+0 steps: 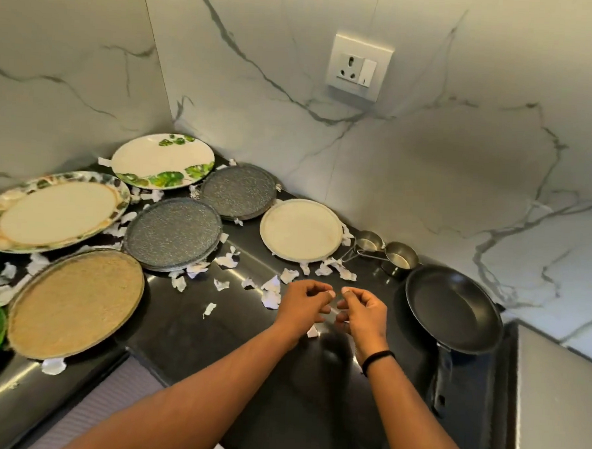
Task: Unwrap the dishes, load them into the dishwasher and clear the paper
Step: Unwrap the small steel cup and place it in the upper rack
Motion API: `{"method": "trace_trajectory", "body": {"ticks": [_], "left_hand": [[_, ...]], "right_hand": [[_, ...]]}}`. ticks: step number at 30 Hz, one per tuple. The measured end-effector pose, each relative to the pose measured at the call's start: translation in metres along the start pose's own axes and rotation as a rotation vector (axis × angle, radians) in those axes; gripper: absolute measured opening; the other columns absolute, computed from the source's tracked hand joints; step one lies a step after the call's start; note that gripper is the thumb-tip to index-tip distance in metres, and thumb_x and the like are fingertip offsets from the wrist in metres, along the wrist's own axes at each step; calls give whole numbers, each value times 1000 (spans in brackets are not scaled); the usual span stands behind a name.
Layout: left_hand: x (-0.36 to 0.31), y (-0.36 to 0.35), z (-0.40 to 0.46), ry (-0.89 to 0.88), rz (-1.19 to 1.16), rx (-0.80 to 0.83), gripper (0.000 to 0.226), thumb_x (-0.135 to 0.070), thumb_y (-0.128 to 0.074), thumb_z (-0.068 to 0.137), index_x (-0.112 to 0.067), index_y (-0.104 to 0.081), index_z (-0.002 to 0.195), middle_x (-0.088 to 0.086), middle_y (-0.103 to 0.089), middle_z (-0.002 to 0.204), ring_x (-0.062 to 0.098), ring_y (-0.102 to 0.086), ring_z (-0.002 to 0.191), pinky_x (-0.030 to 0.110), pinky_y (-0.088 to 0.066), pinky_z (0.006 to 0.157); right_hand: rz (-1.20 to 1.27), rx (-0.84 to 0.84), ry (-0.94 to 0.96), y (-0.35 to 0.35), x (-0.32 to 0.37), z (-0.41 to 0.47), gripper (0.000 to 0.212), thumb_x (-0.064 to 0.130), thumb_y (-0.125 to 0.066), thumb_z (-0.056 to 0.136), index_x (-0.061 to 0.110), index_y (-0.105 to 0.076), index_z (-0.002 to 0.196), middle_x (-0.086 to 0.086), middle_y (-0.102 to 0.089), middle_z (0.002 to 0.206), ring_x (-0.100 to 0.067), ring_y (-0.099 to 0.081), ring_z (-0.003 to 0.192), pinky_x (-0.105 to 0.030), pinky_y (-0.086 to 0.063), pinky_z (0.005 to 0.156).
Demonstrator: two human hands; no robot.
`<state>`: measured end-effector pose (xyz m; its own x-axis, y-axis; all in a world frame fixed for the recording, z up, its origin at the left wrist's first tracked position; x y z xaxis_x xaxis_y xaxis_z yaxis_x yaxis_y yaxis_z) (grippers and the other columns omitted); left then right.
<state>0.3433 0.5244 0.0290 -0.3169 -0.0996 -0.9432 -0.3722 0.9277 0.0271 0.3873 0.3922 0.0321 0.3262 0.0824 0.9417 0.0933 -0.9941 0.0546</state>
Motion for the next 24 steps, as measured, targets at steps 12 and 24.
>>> {"method": "trace_trajectory", "body": {"ticks": [12, 24], "left_hand": [[-21, 5, 22, 119, -299, 117, 32, -21, -70, 94, -19, -65, 125, 8, -71, 118, 30, -72, 101, 38, -61, 79], [-31, 2, 43, 143, -351, 154, 28, -18, -68, 95, -15, -66, 123, 11, -74, 112, 32, -74, 98, 44, -61, 83]], "right_hand": [[187, -168, -147, 6, 36, 66, 10, 23, -61, 100, 14, -62, 95, -12, -69, 97, -21, -63, 72, -30, -53, 59], [153, -267, -197, 5, 39, 89, 11, 24, -58, 101, 14, -61, 99, -8, -65, 94, -21, -61, 77, -29, -54, 62]]}}
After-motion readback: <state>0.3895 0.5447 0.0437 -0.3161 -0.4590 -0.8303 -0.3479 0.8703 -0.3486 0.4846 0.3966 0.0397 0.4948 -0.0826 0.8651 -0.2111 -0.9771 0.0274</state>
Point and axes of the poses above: each hand's wrist, its own z-axis towards the middle knuckle, its own y-axis out of the back of the hand, x = y × z, the point moved 5 cm from there along z, towards the middle knuckle
